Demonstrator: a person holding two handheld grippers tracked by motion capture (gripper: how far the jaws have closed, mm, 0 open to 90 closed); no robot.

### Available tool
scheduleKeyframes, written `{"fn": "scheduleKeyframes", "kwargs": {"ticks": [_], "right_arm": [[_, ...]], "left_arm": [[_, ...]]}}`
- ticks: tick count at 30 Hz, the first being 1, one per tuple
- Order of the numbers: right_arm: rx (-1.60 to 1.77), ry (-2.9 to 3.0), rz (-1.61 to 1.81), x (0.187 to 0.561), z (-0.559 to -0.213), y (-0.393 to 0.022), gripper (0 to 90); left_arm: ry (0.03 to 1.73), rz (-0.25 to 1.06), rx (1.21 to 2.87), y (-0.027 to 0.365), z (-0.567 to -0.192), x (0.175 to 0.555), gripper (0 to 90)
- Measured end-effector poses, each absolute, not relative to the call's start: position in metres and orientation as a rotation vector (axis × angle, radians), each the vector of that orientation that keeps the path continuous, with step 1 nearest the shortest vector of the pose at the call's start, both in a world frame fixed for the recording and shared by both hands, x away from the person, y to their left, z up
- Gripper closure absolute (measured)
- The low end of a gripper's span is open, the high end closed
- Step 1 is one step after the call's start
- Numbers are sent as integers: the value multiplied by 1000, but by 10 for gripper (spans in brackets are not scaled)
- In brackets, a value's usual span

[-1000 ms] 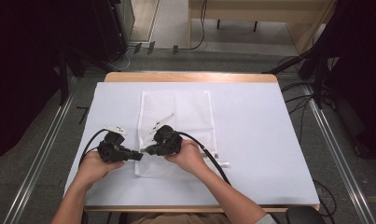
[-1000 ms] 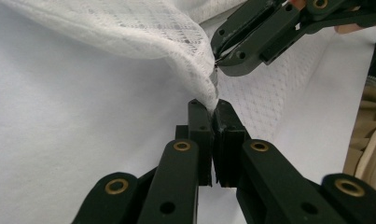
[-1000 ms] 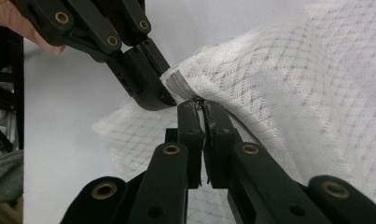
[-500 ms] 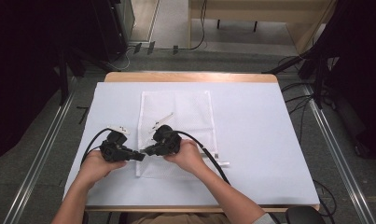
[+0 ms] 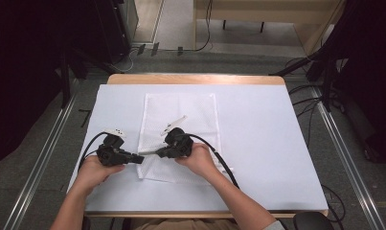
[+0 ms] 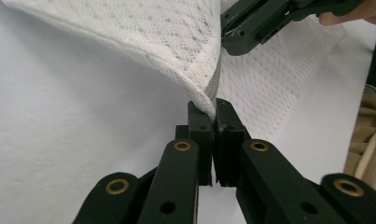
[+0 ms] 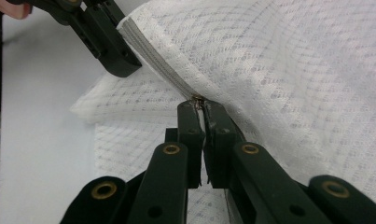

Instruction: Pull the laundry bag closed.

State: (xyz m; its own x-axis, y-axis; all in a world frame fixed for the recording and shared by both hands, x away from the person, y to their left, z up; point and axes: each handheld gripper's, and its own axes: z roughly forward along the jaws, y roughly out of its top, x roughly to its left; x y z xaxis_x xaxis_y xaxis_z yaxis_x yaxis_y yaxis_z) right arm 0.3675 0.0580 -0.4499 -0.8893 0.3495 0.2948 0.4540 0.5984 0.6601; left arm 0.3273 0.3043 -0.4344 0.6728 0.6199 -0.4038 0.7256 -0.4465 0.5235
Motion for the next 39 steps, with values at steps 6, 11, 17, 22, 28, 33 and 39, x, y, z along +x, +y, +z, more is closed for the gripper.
{"fn": "scheduleKeyframes", "kwargs": {"ticks": [6,11,17,22,28,33,39], "right_arm": [[-673,-2696,-1154,367,-448,55,884],[-674,-2705,-1144,368,-448,52,884],[-679,-2701,-1136,367,-447,47,883],[-691,-2697,-1130,367,-448,42,884],[-699,-2699,-1117,369,-448,34,883],[-705,-2700,-1112,370,-446,32,883],[-715,-2690,-1105,370,-448,28,883]], "left_arm": [[1026,-193,2201,303,-435,326,881],[1026,-203,2200,304,-436,326,881],[1012,-208,2201,303,-435,325,881],[1006,-201,2199,304,-434,324,881],[1011,-203,2197,304,-435,324,880],[1011,-209,2196,305,-435,324,880],[1016,-209,2196,306,-435,324,879]]}}
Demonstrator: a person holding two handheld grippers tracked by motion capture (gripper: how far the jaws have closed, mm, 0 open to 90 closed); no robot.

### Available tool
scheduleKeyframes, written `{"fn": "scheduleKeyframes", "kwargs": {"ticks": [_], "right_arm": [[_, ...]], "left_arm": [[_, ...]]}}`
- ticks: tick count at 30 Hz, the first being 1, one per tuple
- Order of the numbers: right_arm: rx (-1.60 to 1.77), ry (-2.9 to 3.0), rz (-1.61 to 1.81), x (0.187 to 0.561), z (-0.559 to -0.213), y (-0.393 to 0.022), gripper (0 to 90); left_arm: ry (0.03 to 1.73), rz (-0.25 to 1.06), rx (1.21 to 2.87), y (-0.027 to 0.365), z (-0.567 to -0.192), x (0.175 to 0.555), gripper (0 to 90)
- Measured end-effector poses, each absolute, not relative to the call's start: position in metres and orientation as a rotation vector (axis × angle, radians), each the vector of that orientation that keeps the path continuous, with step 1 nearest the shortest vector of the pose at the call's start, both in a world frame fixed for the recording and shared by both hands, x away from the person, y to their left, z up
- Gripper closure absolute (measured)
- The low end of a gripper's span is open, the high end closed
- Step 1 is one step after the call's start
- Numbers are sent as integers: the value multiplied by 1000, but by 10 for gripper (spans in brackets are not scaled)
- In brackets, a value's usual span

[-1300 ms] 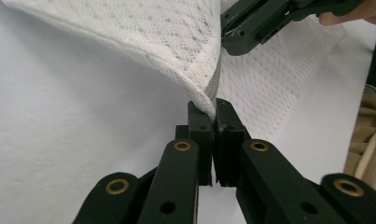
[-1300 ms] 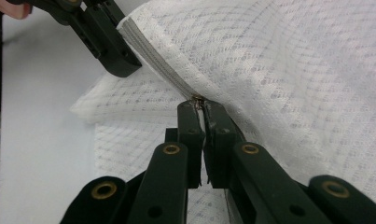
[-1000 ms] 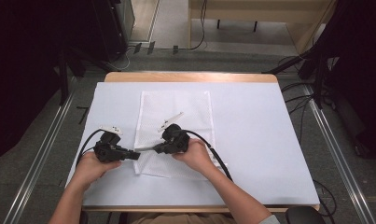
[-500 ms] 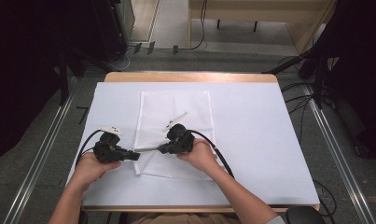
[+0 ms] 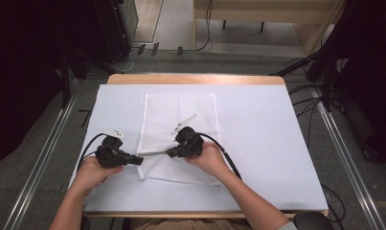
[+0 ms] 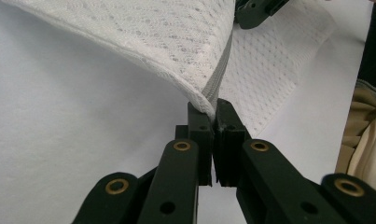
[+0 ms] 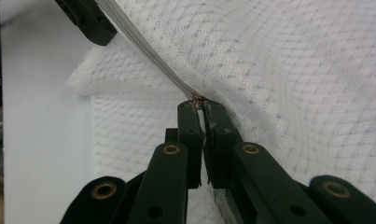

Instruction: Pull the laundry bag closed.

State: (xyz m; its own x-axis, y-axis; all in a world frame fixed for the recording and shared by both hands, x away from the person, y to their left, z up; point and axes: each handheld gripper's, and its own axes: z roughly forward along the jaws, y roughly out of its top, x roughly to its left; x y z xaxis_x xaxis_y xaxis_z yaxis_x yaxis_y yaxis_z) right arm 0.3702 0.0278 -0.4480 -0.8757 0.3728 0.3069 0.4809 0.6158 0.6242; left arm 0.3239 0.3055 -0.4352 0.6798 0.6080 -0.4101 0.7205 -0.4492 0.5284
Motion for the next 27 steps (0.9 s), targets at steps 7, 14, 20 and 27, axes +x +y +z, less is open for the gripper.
{"fn": "scheduleKeyframes", "kwargs": {"ticks": [7,14,20,27], "right_arm": [[-739,-2674,-1108,371,-449,21,882],[-737,-2695,-1101,370,-447,18,882],[-747,-2700,-1081,371,-449,13,882],[-776,-2700,-1068,372,-450,3,882]], "left_arm": [[1001,-220,2175,304,-432,322,879],[1000,-216,2193,304,-433,322,879],[1004,-204,2199,305,-435,322,878],[1007,-205,2204,305,-435,322,878]]}}
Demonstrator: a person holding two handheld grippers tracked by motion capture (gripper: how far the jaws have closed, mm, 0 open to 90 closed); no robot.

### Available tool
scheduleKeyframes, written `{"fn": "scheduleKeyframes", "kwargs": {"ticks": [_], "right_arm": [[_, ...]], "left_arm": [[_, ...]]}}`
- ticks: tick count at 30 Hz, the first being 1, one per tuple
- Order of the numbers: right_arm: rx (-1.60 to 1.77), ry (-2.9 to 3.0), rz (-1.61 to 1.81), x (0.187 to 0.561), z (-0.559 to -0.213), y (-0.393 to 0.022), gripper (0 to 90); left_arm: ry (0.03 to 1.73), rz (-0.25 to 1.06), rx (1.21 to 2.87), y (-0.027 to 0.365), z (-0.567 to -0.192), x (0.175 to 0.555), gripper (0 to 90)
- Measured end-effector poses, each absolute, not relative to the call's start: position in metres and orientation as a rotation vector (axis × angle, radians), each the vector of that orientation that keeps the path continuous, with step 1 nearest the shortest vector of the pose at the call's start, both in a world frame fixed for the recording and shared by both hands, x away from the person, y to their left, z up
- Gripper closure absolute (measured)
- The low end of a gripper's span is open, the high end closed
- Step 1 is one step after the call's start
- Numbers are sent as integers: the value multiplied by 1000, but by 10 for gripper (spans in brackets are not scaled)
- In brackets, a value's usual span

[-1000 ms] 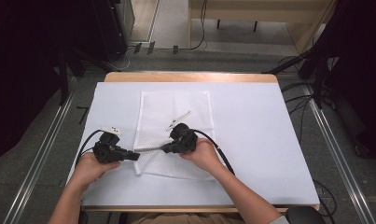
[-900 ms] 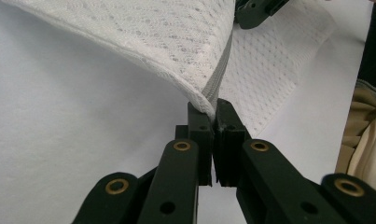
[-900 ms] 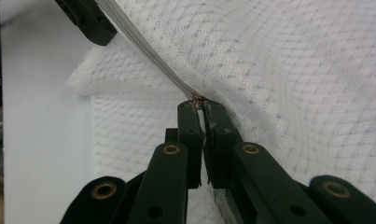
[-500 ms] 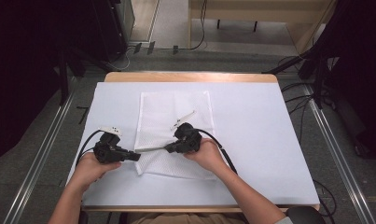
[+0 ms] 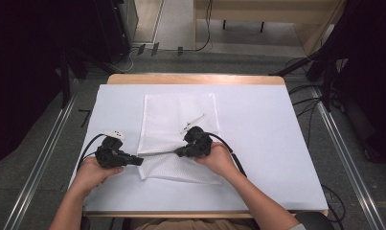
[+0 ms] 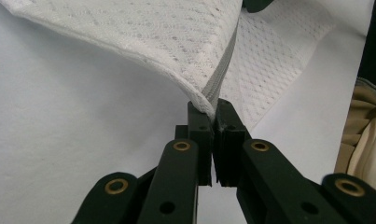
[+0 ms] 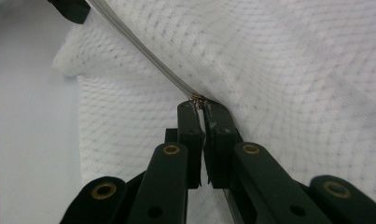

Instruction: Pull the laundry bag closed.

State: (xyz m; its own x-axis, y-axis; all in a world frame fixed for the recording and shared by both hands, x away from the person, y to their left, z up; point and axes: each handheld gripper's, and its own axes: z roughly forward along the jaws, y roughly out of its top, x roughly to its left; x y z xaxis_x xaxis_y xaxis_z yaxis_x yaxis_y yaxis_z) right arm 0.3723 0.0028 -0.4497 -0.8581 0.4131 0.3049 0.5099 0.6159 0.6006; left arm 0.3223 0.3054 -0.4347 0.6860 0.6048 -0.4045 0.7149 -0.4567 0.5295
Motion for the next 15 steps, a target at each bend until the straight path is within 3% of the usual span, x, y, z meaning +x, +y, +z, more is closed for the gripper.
{"fn": "scheduleKeyframes", "kwargs": {"ticks": [15], "right_arm": [[-817,-2708,-1052,373,-451,-14,882]], "left_arm": [[1022,-214,2200,309,-436,323,877]]}}
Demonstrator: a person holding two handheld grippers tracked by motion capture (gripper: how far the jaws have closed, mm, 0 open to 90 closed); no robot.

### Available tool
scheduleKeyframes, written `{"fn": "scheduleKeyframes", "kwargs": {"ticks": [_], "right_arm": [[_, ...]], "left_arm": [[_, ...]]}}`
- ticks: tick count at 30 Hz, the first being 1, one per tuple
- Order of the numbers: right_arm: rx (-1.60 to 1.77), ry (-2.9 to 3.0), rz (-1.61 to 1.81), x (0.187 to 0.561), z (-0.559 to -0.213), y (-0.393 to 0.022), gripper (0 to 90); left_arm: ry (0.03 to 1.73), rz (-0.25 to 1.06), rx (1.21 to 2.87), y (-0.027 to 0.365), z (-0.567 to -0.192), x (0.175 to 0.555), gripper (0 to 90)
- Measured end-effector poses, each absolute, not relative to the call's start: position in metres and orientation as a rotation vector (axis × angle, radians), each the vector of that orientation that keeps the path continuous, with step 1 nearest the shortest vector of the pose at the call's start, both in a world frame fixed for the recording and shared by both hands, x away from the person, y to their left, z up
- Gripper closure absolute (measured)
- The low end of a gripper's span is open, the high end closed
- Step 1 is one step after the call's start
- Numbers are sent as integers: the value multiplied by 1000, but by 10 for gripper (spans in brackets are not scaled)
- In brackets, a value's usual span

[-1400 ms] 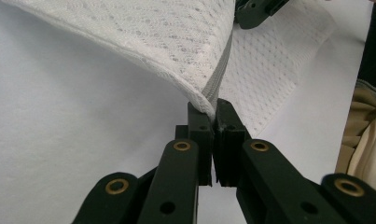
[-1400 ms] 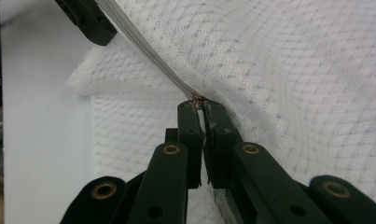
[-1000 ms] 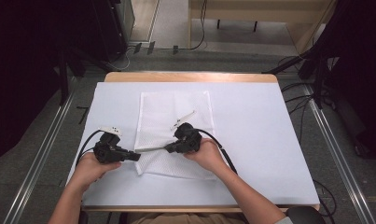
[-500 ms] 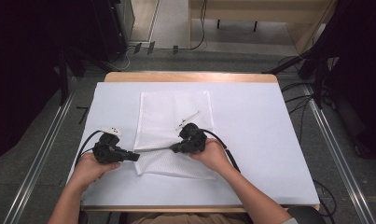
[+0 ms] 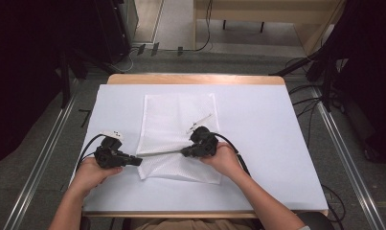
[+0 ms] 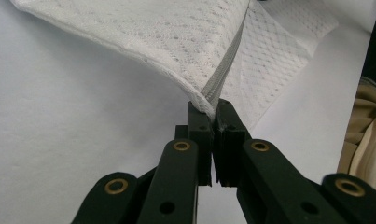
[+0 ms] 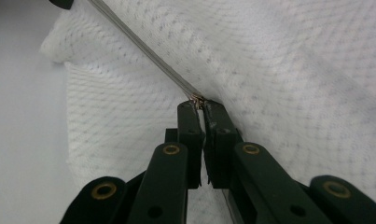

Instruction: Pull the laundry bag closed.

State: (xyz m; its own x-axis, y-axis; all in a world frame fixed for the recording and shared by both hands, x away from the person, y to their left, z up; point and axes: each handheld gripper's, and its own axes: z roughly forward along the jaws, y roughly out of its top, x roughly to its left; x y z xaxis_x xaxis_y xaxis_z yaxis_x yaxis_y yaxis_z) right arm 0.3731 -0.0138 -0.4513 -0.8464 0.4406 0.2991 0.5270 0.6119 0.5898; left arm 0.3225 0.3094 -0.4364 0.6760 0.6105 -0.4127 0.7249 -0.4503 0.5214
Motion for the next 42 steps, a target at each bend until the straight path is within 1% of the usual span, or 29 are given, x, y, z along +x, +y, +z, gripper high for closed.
{"fn": "scheduleKeyframes", "kwargs": {"ticks": [22,34,42], "right_arm": [[-845,-2711,-1043,371,-447,-32,883],[-891,-2713,-1017,369,-449,-52,882],[-887,-2720,-1024,368,-447,-57,882]], "left_arm": [[1036,-224,2193,313,-438,323,876],[1037,-237,2193,312,-438,323,877],[1033,-237,2194,313,-438,322,877]]}}
